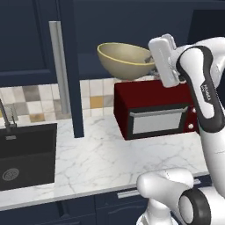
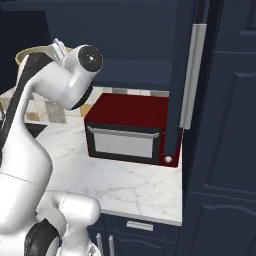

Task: Take the smaller bowl and place it next to the appetizer plate on the dining counter , and place the larger bowl next to the plate with cooked food.

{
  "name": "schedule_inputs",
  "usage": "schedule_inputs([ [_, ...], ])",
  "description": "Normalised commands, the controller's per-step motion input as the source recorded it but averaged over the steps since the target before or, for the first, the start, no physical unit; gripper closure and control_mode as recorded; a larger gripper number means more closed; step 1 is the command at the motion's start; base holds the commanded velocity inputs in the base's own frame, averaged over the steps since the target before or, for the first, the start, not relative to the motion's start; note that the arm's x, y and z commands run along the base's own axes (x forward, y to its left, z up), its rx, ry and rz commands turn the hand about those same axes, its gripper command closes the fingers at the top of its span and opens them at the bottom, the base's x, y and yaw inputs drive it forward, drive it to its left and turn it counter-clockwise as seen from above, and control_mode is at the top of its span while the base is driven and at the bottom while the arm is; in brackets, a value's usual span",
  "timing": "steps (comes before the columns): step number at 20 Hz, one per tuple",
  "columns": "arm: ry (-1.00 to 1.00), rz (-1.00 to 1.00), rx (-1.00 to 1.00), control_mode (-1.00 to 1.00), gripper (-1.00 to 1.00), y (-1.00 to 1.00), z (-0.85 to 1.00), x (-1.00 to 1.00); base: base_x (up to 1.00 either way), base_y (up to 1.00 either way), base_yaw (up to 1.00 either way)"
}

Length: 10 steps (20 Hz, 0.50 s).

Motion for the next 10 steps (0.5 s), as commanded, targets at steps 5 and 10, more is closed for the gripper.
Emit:
schedule_inputs([
  [5,0.13,0.00,-0.15,-1.00,1.00,-0.18,-0.37,-1.00,0.00,0.00,0.00],
  [10,-0.05,0.00,-0.03,-1.00,1.00,-0.08,-0.80,-0.96,0.00,0.00,0.00],
])
